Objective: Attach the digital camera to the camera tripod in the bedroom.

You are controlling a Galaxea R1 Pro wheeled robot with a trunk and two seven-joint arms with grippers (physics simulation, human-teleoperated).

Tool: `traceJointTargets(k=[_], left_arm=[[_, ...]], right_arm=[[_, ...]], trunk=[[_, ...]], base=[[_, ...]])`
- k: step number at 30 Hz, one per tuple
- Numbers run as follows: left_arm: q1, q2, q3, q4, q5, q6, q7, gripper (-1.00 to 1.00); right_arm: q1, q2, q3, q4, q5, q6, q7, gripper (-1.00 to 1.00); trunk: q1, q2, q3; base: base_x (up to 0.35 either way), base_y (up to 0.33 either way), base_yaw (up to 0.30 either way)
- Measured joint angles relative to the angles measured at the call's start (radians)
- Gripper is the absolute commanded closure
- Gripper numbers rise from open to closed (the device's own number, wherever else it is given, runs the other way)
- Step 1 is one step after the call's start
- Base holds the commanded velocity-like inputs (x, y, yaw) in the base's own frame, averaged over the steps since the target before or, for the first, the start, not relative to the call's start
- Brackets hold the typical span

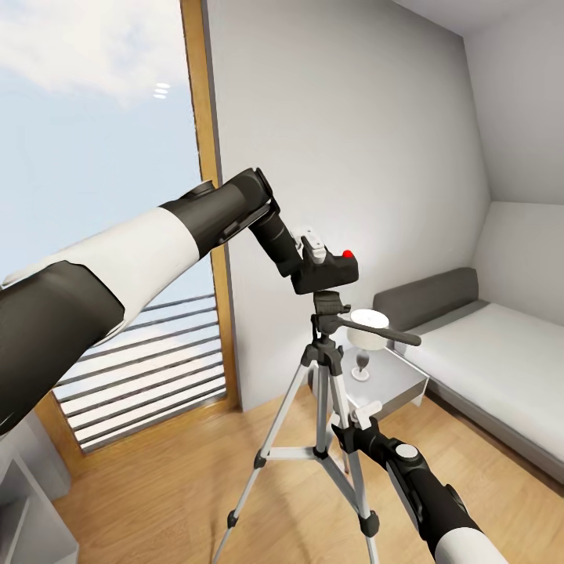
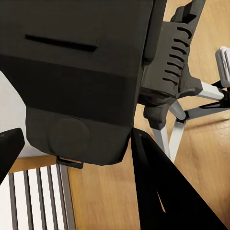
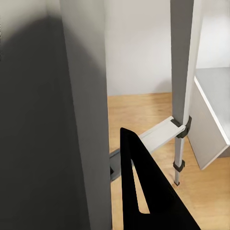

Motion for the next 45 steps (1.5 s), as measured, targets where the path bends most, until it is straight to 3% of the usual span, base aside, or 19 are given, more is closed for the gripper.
traceJointTargets(k=[1, 2, 27, 34, 38, 39, 41, 42, 44, 45], left_arm=[[0.000, 0.000, 0.000, 0.000, 0.000, 0.000, 0.000, 1.00], [0.000, 0.000, 0.000, 0.000, 0.000, 0.000, 0.000, -1.00], [0.000, 0.000, 0.001, 0.005, 0.004, -0.008, 0.040, -1.00], [0.000, 0.002, 0.037, 0.011, 0.009, -0.008, 0.040, -1.00], [0.000, 0.019, 0.134, 0.016, 0.010, -0.007, 0.041, -1.00], [0.000, 0.034, 0.195, 0.015, 0.010, -0.007, 0.041, -1.00], [0.000, 0.055, 0.270, 0.013, 0.010, -0.007, 0.042, -1.00], [0.000, 0.079, 0.349, 0.011, 0.009, -0.008, 0.043, -1.00], [0.000, 0.106, 0.436, 0.008, 0.009, -0.007, 0.046, -1.00], [-0.001, 0.133, 0.519, 0.008, 0.008, -0.008, 0.050, -1.00]], right_arm=[[0.000, 0.000, 0.000, 0.000, 0.000, 0.000, 0.000, 1.00], [0.000, 0.000, 0.000, 0.000, 0.000, 0.000, 0.000, 1.00], [0.000, 0.000, 0.000, 0.001, 0.002, 0.000, 0.003, 1.00], [0.000, 0.000, 0.000, 0.000, 0.003, 0.000, 0.003, 1.00], [0.000, 0.000, 0.000, 0.000, 0.003, 0.000, 0.003, 1.00], [0.000, 0.000, 0.000, 0.000, 0.004, 0.000, 0.003, 1.00], [0.000, 0.000, 0.000, 0.000, 0.003, 0.000, 0.003, 1.00], [0.000, 0.000, 0.000, 0.000, 0.004, 0.000, 0.003, 1.00], [0.000, 0.000, 0.000, 0.000, 0.003, 0.000, 0.003, 1.00], [0.000, 0.000, 0.000, 0.001, 0.004, 0.000, 0.003, 1.00]], trunk=[[0.000, 0.000, 0.000], [0.000, 0.000, 0.000], [0.000, 0.000, 0.000], [0.000, 0.000, 0.000], [0.000, 0.000, 0.000], [0.000, 0.000, 0.000], [0.000, 0.000, 0.000], [0.000, 0.000, 0.000], [0.000, 0.000, 0.000], [0.000, 0.000, 0.000]], base=[[0.000, 0.000, 0.000], [0.000, 0.000, 0.000], [0.000, 0.000, 0.000], [0.000, 0.000, 0.000], [0.000, 0.000, 0.000], [0.000, 0.000, 0.000], [0.000, 0.000, 0.000], [0.000, 0.000, 0.000], [0.000, 0.000, 0.000], [0.000, 0.000, 0.000]])
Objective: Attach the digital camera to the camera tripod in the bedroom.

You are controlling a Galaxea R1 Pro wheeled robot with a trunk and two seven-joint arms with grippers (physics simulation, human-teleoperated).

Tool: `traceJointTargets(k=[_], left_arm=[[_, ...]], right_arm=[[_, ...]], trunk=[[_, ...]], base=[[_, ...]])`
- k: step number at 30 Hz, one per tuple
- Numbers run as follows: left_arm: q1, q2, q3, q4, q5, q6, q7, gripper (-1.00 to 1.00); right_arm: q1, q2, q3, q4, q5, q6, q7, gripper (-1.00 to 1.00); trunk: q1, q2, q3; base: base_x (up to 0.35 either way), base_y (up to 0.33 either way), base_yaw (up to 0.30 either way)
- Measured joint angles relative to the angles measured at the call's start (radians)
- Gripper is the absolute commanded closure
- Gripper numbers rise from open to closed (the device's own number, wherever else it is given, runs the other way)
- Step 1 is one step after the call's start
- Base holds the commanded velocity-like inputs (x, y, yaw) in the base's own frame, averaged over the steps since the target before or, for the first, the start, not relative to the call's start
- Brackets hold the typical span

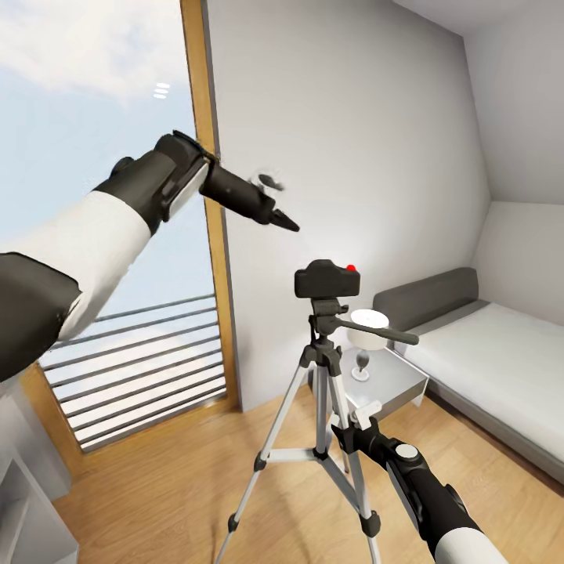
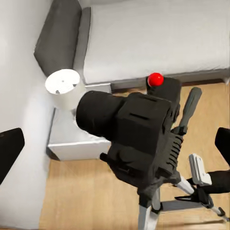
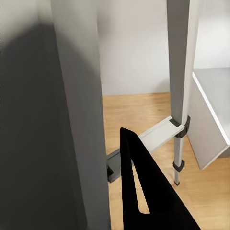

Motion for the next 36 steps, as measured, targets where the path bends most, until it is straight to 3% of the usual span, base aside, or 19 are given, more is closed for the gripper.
traceJointTargets(k=[2, 3, 7, 13, 15, 20, 27, 28, 30, 31, 32, 34, 35, 36], left_arm=[[0.000, 0.027, 0.078, 0.002, 0.000, 0.001, 0.002, -1.00], [0.000, 0.049, 0.135, 0.009, 0.000, 0.000, 0.004, -1.00], [0.004, 0.102, 0.207, 0.042, 0.002, 0.007, 0.006, -1.00], [0.048, 0.171, 0.241, 0.203, 0.012, 0.023, 0.002, -1.00], [0.062, 0.192, 0.244, 0.299, 0.030, 0.021, 0.002, -1.00], [0.125, 0.221, 0.246, 0.397, 0.091, 0.015, 0.009, -1.00], [0.321, 0.239, 0.246, 0.425, 0.238, -0.058, 0.014, -1.00], [0.374, 0.243, 0.251, 0.427, 0.262, -0.076, 0.015, -1.00], [0.449, 0.250, 0.244, 0.428, 0.279, -0.094, 0.016, -1.00], [0.514, 0.258, 0.256, 0.428, 0.292, -0.107, 0.018, -1.00], [0.570, 0.262, 0.240, 0.429, 0.296, -0.118, 0.018, -1.00], [0.664, 0.268, 0.261, 0.429, 0.309, -0.132, 0.028, -1.00], [0.729, 0.269, 0.240, 0.430, 0.308, -0.141, 0.037, -1.00], [0.754, 0.269, 0.245, 0.430, 0.311, -0.146, 0.050, -1.00]], right_arm=[[0.000, 0.000, 0.000, -0.001, 0.000, 0.000, 0.000, 1.00], [0.000, 0.000, 0.000, 0.000, 0.000, 0.000, 0.000, 1.00], [0.000, 0.000, 0.000, -0.001, -0.001, 0.000, 0.001, 1.00], [0.000, 0.000, 0.000, -0.001, -0.003, 0.000, 0.002, 1.00], [0.000, 0.000, 0.000, -0.001, -0.004, 0.000, 0.002, 1.00], [0.000, 0.000, 0.000, 0.000, -0.003, 0.000, 0.001, 1.00], [0.000, 0.000, 0.000, -0.001, -0.004, 0.000, 0.001, 1.00], [0.000, 0.000, 0.000, 0.000, -0.001, 0.000, 0.001, 1.00], [0.000, 0.000, 0.000, 0.000, -0.003, 0.000, 0.001, 1.00], [0.000, 0.000, 0.000, 0.000, -0.001, 0.000, 0.001, 1.00], [0.000, 0.000, 0.000, -0.001, -0.007, 0.000, 0.001, 1.00], [0.000, 0.000, 0.000, 0.000, -0.001, 0.000, 0.001, 1.00], [0.000, 0.000, 0.000, -0.001, -0.006, 0.000, 0.001, 1.00], [0.000, 0.000, 0.000, 0.000, -0.005, 0.000, 0.001, 1.00]], trunk=[[0.000, 0.000, 0.000], [0.000, 0.000, 0.000], [0.000, 0.000, 0.000], [0.000, 0.000, 0.000], [0.000, 0.000, 0.000], [0.000, 0.000, 0.000], [0.000, 0.000, 0.000], [0.000, 0.000, 0.000], [0.000, 0.000, 0.000], [0.000, 0.000, 0.000], [0.000, 0.001, 0.000], [0.000, 0.000, 0.000], [0.000, 0.000, 0.000], [0.000, 0.000, 0.000]], base=[[0.000, 0.000, 0.000], [0.000, 0.000, 0.000], [0.000, 0.000, 0.000], [0.000, 0.000, 0.000], [0.000, 0.000, 0.000], [0.000, 0.000, 0.000], [0.000, 0.000, 0.000], [0.000, 0.000, 0.000], [0.000, 0.000, 0.000], [0.000, 0.000, 0.000], [0.000, 0.000, 0.000], [0.000, 0.000, 0.000], [0.000, 0.000, 0.000], [0.000, 0.000, 0.000]])
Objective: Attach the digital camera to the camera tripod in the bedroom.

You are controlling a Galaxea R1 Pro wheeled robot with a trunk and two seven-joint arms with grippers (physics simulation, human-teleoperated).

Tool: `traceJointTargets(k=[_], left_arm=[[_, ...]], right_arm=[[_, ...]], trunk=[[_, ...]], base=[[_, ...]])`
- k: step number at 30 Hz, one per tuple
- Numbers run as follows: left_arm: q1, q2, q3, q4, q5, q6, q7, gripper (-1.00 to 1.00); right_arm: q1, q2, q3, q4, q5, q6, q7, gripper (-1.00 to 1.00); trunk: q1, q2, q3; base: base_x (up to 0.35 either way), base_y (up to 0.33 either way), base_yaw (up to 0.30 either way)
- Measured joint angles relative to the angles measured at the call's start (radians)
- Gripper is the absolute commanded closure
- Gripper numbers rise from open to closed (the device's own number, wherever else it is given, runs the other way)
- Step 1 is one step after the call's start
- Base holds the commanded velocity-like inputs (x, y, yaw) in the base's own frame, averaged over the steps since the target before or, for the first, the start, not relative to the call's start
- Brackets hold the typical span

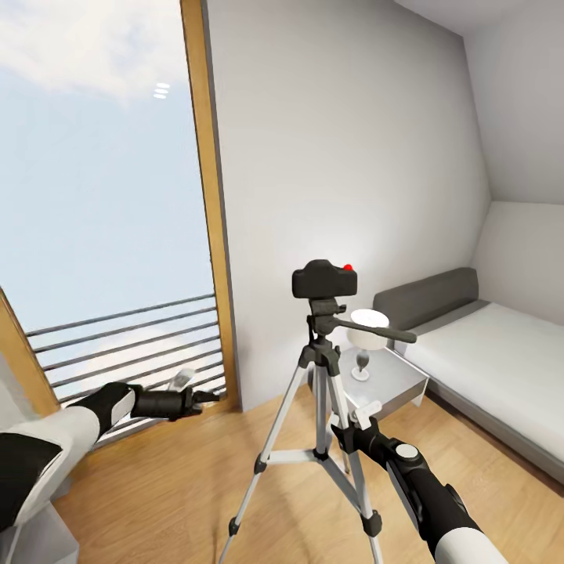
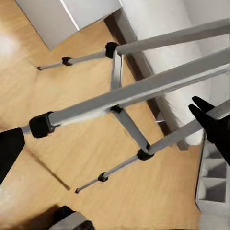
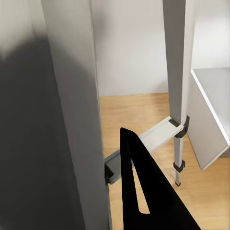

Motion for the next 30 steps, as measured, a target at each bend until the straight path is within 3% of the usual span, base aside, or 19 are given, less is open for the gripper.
traceJointTargets(k=[1, 2, 4, 5, 7, 8, 9, 11, 12, 15, 16, 18, 19, 23, 27, 28, 30], left_arm=[[0.056, 0.000, 0.015, 0.000, 0.005, -0.009, 0.039, -1.00], [0.118, 0.000, -0.005, 0.000, 0.003, -0.021, 0.064, -1.00], [0.178, -0.001, -0.001, 0.000, 0.004, -0.044, 0.124, -1.00], [0.245, -0.004, 0.006, 0.000, 0.008, -0.078, 0.189, -1.00], [0.332, -0.009, 0.000, 0.001, 0.010, -0.132, 0.261, -1.00], [0.392, -0.017, 0.014, 0.000, 0.027, -0.190, 0.329, -1.00], [0.486, -0.028, 0.004, 0.001, 0.044, -0.259, 0.398, -1.00], [0.537, -0.044, 0.005, 0.001, 0.074, -0.322, 0.470, -1.00], [0.592, -0.061, 0.007, 0.001, 0.106, -0.377, 0.545, -1.00], [0.669, -0.086, 0.008, 0.002, 0.154, -0.440, 0.673, -1.00], [0.707, -0.100, 0.009, 0.002, 0.184, -0.466, 0.761, -1.00], [0.741, -0.112, 0.011, 0.002, 0.214, -0.484, 0.846, -1.00], [0.766, -0.124, 0.011, 0.002, 0.243, -0.495, 0.918, -1.00], [0.813, -0.150, 0.013, 0.002, 0.315, -0.520, 1.029, -1.00], [0.830, -0.164, 0.013, 0.002, 0.353, -0.538, 1.083, -1.00], [0.832, -0.165, 0.013, 0.002, 0.357, -0.540, 1.095, -1.00], [0.835, -0.167, 0.013, 0.002, 0.365, -0.545, 1.130, -1.00]], right_arm=[[0.000, 0.000, 0.000, 0.000, 0.002, 0.000, 0.000, 1.00], [0.000, 0.000, 0.000, 0.000, -0.002, 0.001, 0.000, 1.00], [0.000, 0.000, 0.000, 0.000, 0.000, 0.001, 0.000, 1.00], [0.000, 0.000, -0.001, 0.000, 0.000, 0.001, 0.000, 1.00], [0.000, 0.000, 0.000, 0.000, -0.001, 0.001, 0.000, 1.00], [0.000, 0.000, 0.000, 0.000, -0.001, 0.001, 0.000, 1.00], [0.000, 0.000, 0.000, 0.000, -0.002, 0.001, 0.000, 1.00], [0.000, 0.000, 0.000, 0.000, -0.002, 0.001, 0.000, 1.00], [0.000, 0.000, 0.000, 0.000, -0.002, 0.002, 0.000, 1.00], [0.000, 0.000, 0.000, 0.000, -0.003, 0.002, 0.000, 1.00], [0.000, 0.000, 0.000, 0.000, -0.003, 0.001, 0.000, 1.00], [0.000, 0.000, 0.000, 0.000, -0.003, 0.001, 0.000, 1.00], [0.000, 0.000, 0.000, 0.000, -0.004, 0.001, -0.001, 1.00], [0.000, 0.000, 0.000, 0.000, -0.005, 0.001, -0.001, 1.00], [0.000, 0.000, 0.000, 0.000, -0.006, 0.000, -0.002, 1.00], [0.000, 0.000, 0.000, 0.001, -0.006, 0.000, -0.002, -1.00], [0.000, 0.000, 0.000, 0.001, -0.008, 0.001, -0.001, -1.00]], trunk=[[0.000, 0.000, 0.000], [0.000, 0.000, 0.000], [0.000, 0.000, 0.000], [0.000, 0.000, 0.000], [0.000, 0.000, 0.000], [0.000, 0.000, 0.000], [0.000, 0.000, 0.000], [0.000, 0.000, 0.000], [0.000, 0.000, 0.000], [0.000, 0.000, 0.000], [0.000, 0.000, 0.000], [0.000, 0.000, 0.000], [0.000, 0.000, 0.000], [0.000, 0.000, 0.000], [0.000, 0.000, 0.000], [0.000, 0.000, 0.000], [0.000, 0.000, 0.000]], base=[[0.000, 0.000, 0.000], [0.000, 0.000, 0.000], [0.000, 0.000, 0.000], [0.000, 0.000, 0.000], [0.000, 0.000, 0.000], [0.000, 0.000, 0.000], [0.000, 0.000, 0.000], [0.000, 0.000, 0.000], [0.000, 0.000, 0.000], [0.000, 0.000, 0.000], [0.000, 0.000, 0.000], [0.000, 0.000, 0.000], [0.000, 0.000, 0.000], [0.000, 0.000, 0.000], [0.000, 0.000, 0.000], [0.000, 0.000, 0.000], [0.000, 0.000, 0.000]])
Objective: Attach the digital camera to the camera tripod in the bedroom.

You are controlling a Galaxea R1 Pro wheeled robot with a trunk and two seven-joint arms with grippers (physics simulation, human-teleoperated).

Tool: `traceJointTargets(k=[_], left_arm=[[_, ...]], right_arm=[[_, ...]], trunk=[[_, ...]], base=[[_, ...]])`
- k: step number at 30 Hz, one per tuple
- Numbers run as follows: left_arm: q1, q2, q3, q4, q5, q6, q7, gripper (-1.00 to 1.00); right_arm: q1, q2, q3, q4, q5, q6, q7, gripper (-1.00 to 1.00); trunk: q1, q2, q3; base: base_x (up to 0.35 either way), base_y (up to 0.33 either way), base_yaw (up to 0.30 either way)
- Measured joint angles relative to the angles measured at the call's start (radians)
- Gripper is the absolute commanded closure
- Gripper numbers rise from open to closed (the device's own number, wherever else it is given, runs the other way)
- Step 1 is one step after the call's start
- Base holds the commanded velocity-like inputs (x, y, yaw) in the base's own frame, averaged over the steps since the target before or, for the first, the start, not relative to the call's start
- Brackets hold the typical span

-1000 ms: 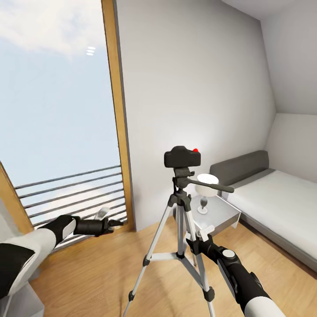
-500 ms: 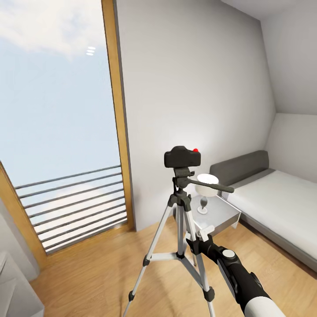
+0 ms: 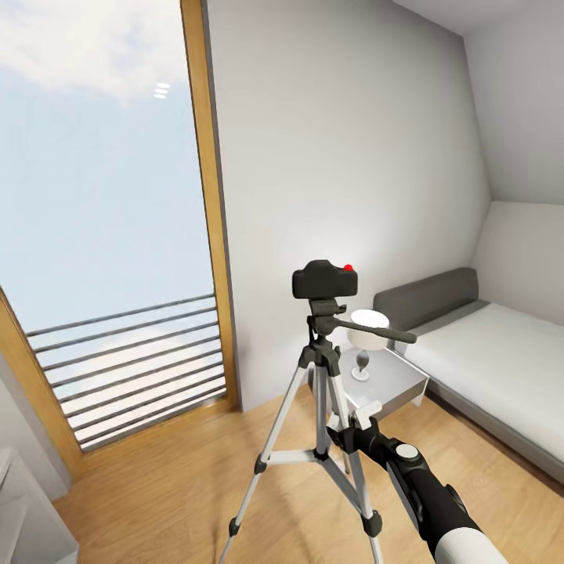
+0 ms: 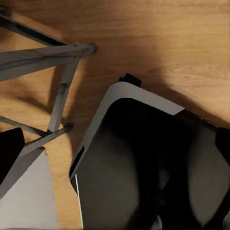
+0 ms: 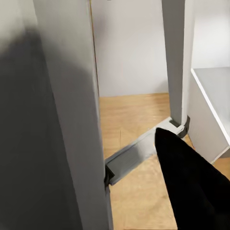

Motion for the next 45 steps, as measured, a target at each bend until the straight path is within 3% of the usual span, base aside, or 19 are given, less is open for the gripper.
traceJointTargets(k=[8, 22, 30, 45], left_arm=[[0.003, 0.002, -0.001, -0.001, 0.012, -0.008, 0.053, -1.00], [0.003, 0.004, -0.003, -0.001, 0.015, -0.118, 0.060, -1.00], [0.003, 0.004, -0.004, 0.000, 0.015, -0.129, 0.061, -1.00], [0.003, 0.001, -0.005, -0.001, 0.015, -0.136, 0.062, -1.00]], right_arm=[[0.000, 0.000, 0.000, 0.001, -0.003, 0.001, 0.001, -1.00], [0.000, -0.001, 0.000, 0.001, 0.001, 0.008, 0.001, -1.00], [0.000, -0.001, 0.000, 0.001, 0.001, 0.010, 0.001, -1.00], [0.000, -0.015, -0.001, 0.025, 0.001, 0.009, 0.001, -1.00]], trunk=[[0.000, 0.000, 0.000], [0.000, 0.000, 0.000], [0.000, 0.000, 0.000], [0.001, 0.000, 0.000]], base=[[0.000, 0.000, 0.000], [0.000, 0.000, 0.000], [-0.012, 0.000, 0.000], [-0.267, 0.000, 0.000]])
